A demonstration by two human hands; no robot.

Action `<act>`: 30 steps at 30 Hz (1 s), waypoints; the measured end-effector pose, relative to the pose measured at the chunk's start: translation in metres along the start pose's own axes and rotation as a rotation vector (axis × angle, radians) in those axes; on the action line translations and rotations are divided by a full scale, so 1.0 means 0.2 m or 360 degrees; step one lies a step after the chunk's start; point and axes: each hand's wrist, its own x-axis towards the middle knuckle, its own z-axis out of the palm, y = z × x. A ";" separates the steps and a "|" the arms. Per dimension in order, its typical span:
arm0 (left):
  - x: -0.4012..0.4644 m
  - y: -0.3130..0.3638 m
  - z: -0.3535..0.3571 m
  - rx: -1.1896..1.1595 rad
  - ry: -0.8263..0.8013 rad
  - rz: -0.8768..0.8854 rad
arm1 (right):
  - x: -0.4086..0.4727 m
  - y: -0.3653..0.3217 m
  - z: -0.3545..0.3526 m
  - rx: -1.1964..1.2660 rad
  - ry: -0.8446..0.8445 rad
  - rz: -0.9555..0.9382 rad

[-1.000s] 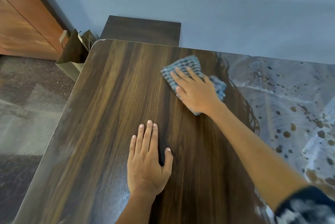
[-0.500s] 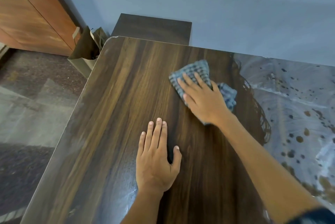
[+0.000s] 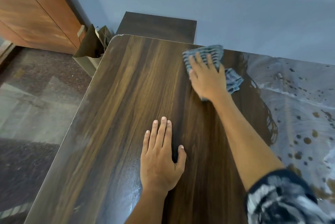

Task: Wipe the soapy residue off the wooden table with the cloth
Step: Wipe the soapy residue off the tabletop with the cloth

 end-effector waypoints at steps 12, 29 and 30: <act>0.01 0.00 0.00 0.0005 0.0002 0.0025 | -0.32 0.30 -0.02 0.0099 0.0050 0.0696; 0.00 0.00 0.01 0.0022 0.0050 0.0037 | -0.47 0.41 -0.01 0.0063 -0.0014 0.0480; 0.00 0.00 0.01 0.0024 0.0053 0.0033 | -0.42 0.37 -0.01 0.0049 -0.0029 0.0426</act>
